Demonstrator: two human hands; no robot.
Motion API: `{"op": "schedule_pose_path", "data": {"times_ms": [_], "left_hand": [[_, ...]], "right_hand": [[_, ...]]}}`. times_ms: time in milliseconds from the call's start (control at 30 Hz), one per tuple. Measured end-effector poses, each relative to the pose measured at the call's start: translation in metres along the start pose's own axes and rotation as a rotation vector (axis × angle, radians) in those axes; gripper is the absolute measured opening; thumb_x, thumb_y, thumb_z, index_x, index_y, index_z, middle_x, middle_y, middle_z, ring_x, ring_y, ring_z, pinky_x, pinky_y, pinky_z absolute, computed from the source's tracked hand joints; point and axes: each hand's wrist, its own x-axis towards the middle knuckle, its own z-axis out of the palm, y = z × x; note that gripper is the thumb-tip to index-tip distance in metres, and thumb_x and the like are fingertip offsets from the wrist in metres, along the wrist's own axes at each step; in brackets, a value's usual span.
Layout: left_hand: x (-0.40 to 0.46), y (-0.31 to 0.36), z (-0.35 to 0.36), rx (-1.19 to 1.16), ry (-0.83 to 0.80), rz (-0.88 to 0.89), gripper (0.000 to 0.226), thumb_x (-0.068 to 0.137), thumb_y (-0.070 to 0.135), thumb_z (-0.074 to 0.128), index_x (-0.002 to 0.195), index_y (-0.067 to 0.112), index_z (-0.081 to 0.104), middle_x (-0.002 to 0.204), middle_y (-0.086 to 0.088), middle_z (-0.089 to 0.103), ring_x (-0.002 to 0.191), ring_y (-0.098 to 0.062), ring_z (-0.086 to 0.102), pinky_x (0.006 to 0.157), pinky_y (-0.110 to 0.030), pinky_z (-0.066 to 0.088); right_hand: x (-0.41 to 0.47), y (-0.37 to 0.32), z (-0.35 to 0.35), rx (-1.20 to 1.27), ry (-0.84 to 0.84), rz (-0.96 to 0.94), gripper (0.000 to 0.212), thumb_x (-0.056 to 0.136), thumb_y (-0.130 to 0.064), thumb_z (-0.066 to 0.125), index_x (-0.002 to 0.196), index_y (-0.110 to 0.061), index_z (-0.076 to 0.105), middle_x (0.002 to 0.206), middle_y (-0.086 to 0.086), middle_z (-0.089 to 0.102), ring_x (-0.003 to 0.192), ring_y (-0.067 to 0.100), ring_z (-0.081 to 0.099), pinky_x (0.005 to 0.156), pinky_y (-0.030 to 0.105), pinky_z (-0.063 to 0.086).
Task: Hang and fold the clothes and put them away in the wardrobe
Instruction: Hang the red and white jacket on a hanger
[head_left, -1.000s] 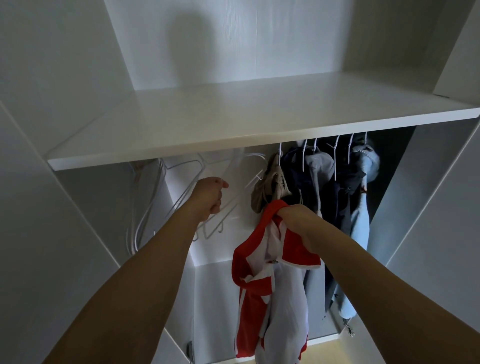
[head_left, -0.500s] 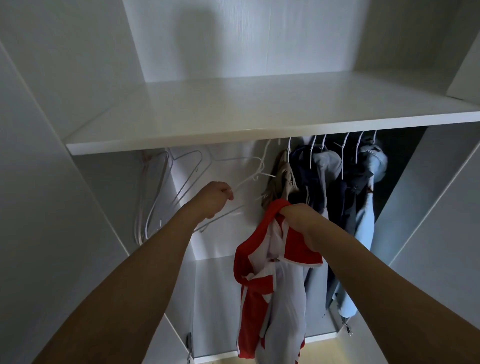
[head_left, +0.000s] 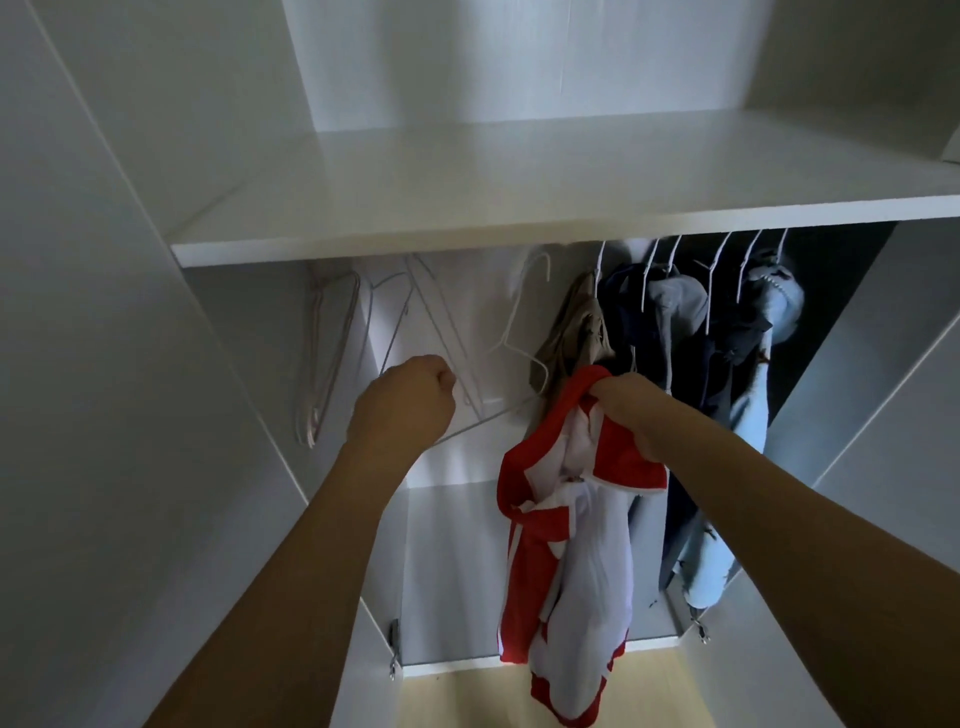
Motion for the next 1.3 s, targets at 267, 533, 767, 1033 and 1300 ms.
{"op": "schedule_pose_path", "data": {"times_ms": [267, 533, 767, 1033, 1300], "left_hand": [[-0.097, 0.047, -0.065, 0.312, 0.129, -0.099, 0.01, 0.086, 0.013, 0.047, 0.085, 0.016, 0.057, 0.07, 0.003, 0.047, 0.063, -0.019, 0.047, 0.063, -0.027, 0.034], [-0.217, 0.117, -0.124, 0.389, 0.186, -0.166, 0.019, 0.093, 0.023, 0.045, 0.075, 0.022, 0.052, 0.068, 0.007, 0.049, 0.06, -0.014, 0.044, 0.05, -0.024, 0.024], [-0.259, 0.166, -0.131, 0.244, 0.189, -0.045, 0.018, 0.091, 0.021, 0.047, 0.078, 0.023, 0.059, 0.068, 0.005, 0.056, 0.063, -0.014, 0.052, 0.057, -0.026, 0.035], [-0.254, 0.192, -0.087, 0.047, 0.065, 0.074, 0.016, 0.088, 0.014, 0.047, 0.08, 0.022, 0.059, 0.075, 0.002, 0.06, 0.066, -0.012, 0.056, 0.057, -0.021, 0.037], [-0.238, 0.194, -0.022, -0.078, 0.002, 0.139, 0.02, 0.095, 0.017, 0.043, 0.08, 0.021, 0.055, 0.071, 0.002, 0.058, 0.068, -0.016, 0.058, 0.066, -0.024, 0.048]], "right_hand": [[-0.018, 0.02, -0.036, -0.058, -0.038, -0.199, 0.021, 0.091, -0.001, 0.045, 0.083, -0.015, 0.057, 0.075, -0.003, 0.05, 0.063, 0.007, 0.047, 0.054, 0.019, 0.039], [-0.055, 0.044, -0.096, -0.012, -0.013, -0.208, 0.014, 0.09, -0.006, 0.046, 0.084, -0.009, 0.058, 0.082, 0.004, 0.056, 0.069, 0.015, 0.054, 0.059, 0.025, 0.046], [-0.091, 0.061, -0.138, -0.069, -0.009, -0.225, 0.024, 0.092, 0.0, 0.044, 0.075, -0.015, 0.054, 0.073, 0.001, 0.051, 0.061, 0.011, 0.047, 0.055, 0.021, 0.041], [-0.125, 0.07, -0.165, -0.135, 0.024, -0.294, 0.017, 0.089, -0.009, 0.051, 0.081, -0.014, 0.065, 0.07, 0.001, 0.056, 0.06, 0.012, 0.051, 0.058, 0.024, 0.044], [-0.164, 0.061, -0.183, -0.317, 0.103, -0.321, 0.02, 0.097, -0.023, 0.045, 0.091, -0.01, 0.06, 0.07, 0.007, 0.05, 0.069, 0.022, 0.051, 0.072, 0.03, 0.045]]}}
